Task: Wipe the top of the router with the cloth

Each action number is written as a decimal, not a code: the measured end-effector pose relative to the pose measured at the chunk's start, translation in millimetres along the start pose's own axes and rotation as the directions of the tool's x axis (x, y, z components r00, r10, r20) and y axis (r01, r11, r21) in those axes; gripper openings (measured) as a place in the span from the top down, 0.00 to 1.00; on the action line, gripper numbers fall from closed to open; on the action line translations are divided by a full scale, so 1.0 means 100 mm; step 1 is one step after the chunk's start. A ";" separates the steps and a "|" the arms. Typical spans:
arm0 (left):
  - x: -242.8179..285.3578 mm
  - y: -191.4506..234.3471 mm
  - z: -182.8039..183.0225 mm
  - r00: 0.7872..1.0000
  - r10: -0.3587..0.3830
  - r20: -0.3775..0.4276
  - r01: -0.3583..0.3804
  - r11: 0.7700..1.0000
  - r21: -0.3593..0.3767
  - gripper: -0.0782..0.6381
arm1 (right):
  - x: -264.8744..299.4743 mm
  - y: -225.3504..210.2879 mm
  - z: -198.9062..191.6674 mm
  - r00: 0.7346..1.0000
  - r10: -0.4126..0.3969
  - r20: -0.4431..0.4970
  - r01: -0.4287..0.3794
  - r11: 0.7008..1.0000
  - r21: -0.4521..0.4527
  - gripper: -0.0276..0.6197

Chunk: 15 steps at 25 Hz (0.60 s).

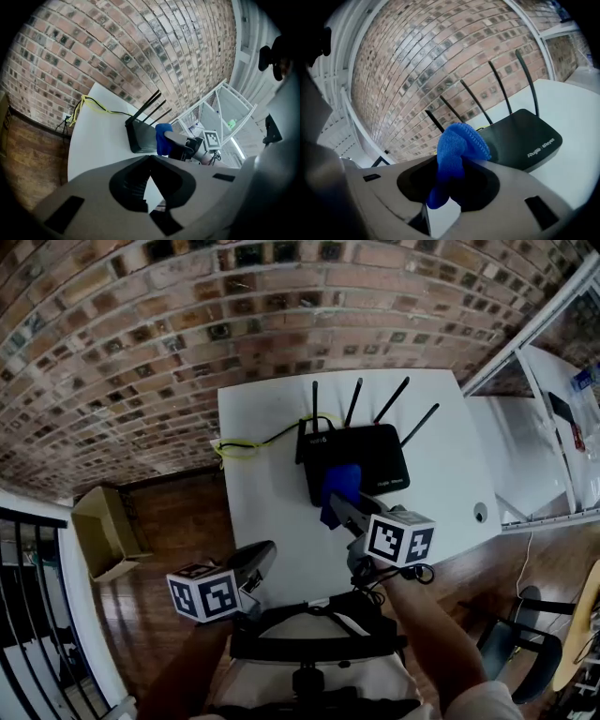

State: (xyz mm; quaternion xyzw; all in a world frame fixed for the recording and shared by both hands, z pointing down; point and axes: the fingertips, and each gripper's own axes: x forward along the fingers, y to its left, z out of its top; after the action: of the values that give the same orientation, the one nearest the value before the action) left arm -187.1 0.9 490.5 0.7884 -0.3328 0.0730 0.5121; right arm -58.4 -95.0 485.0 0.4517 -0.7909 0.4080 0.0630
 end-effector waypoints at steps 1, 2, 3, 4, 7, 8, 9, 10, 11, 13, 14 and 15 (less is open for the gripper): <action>0.03 -0.03 0.00 1.000 -0.007 0.001 0.007 1.000 0.005 0.85 | -0.08 -0.06 0.01 1.000 -0.012 0.009 0.012 1.000 0.006 0.74; 0.07 -0.07 0.00 1.000 -0.013 -0.001 0.013 1.000 0.010 0.85 | -0.18 -0.12 0.02 0.999 -0.027 0.017 0.027 1.000 0.006 0.74; 0.11 -0.11 -0.01 1.000 -0.019 -0.006 0.020 1.000 0.014 0.85 | -0.27 -0.18 0.04 0.999 -0.042 0.024 0.042 0.999 0.003 0.74; 0.15 -0.15 -0.02 1.000 -0.024 -0.012 0.024 1.000 0.019 0.85 | -0.36 -0.24 0.06 0.998 -0.054 0.032 0.054 0.999 -0.003 0.74; 0.26 -0.28 -0.05 0.999 -0.037 -0.020 0.037 0.999 0.028 0.85 | -0.61 -0.41 0.14 0.996 -0.077 0.053 0.078 0.997 -0.027 0.74; 0.29 -0.33 -0.04 0.999 -0.038 -0.016 0.039 0.999 0.028 0.85 | -0.68 -0.47 0.17 0.995 -0.083 0.061 0.085 0.996 -0.035 0.74; 0.32 -0.37 -0.03 0.999 -0.038 -0.008 0.038 0.999 0.030 0.85 | -0.75 -0.52 0.20 0.994 -0.087 0.071 0.090 0.995 -0.044 0.74; 0.35 -0.41 -0.01 0.999 -0.035 0.001 0.035 0.999 0.034 0.85 | -0.82 -0.58 0.24 0.993 -0.089 0.081 0.093 0.994 -0.051 0.74; 0.38 -0.45 0.00 0.999 -0.030 0.010 0.030 0.999 0.039 0.85 | -0.89 -0.64 0.29 0.992 -0.089 0.092 0.094 0.994 -0.058 0.74; 0.47 -0.52 0.01 1.000 -0.016 0.025 0.015 0.999 0.043 0.85 | -1.03 -0.77 0.41 0.990 -0.086 0.113 0.095 0.993 -0.076 0.74; 0.53 -0.57 0.01 1.000 -0.004 0.031 0.003 0.999 0.044 0.85 | -1.10 -0.83 0.47 0.990 -0.080 0.118 0.090 0.992 -0.084 0.74; 0.59 -0.61 0.01 0.999 0.008 0.038 -0.009 0.999 0.044 0.85 | -1.17 -0.89 0.53 0.991 -0.067 0.119 0.078 0.993 -0.086 0.74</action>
State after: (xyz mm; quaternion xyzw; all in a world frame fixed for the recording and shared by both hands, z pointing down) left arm -104.7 -10.8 470.7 0.7994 -0.3442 0.0673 0.4879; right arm 92.4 -77.3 447.9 0.4998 -0.7939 0.3423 0.0524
